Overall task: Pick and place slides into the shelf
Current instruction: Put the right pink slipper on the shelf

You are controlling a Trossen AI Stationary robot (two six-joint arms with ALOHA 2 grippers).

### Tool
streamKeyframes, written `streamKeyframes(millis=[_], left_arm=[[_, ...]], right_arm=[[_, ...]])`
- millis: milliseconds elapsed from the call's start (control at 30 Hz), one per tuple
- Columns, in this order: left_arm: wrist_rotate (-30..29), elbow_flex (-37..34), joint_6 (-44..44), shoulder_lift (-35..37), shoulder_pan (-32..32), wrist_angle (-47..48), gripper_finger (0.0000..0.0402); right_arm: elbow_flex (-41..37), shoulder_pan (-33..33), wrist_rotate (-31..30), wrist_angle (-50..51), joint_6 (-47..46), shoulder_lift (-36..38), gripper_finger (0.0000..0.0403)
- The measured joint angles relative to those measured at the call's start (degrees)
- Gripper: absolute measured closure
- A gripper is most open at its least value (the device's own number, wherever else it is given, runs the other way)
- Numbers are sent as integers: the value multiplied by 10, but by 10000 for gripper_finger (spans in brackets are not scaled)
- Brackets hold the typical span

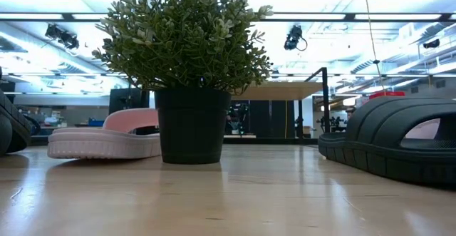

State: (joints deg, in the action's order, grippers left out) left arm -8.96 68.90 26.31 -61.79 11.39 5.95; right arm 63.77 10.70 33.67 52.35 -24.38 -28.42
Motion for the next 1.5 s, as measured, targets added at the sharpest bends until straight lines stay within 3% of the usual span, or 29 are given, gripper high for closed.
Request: streamKeyframes(millis=[133, 300, 567, 767, 1000, 1100, 1200, 1300, 1400, 1500], left_arm=[[-11, 74, 1, -30, 47, 121, 395], [-82, 129, 20, -34, 111, 321, 397], [-155, 132, 93, -3, 175, 546, 389], [-195, 132, 90, 0, 181, 666, 397], [-198, 131, 45, 1, 154, 720, 377], [-198, 131, 27, 1, 139, 719, 371], [-197, 131, 27, 1, 123, 719, 369], [-198, 131, 35, 1, 111, 719, 372], [-197, 131, 58, 0, 103, 719, 378], [-197, 131, 84, -1, 100, 719, 383]], right_arm=[[68, 0, 13, 91, -15, -50, 389], [115, -29, 26, 103, -44, -137, 389], [151, -206, 17, 167, -32, -323, 397], [157, -362, -77, 170, -147, -386, 398], [156, -554, -211, 156, -423, -412, 395], [156, -623, -287, 165, -496, -435, 377], [156, -646, -283, 239, -548, -468, 351], [156, -656, -310, 257, -506, -500, 318], [156, -670, -370, 243, -374, -532, 278], [141, -671, -367, 253, -327, -563, 230]])
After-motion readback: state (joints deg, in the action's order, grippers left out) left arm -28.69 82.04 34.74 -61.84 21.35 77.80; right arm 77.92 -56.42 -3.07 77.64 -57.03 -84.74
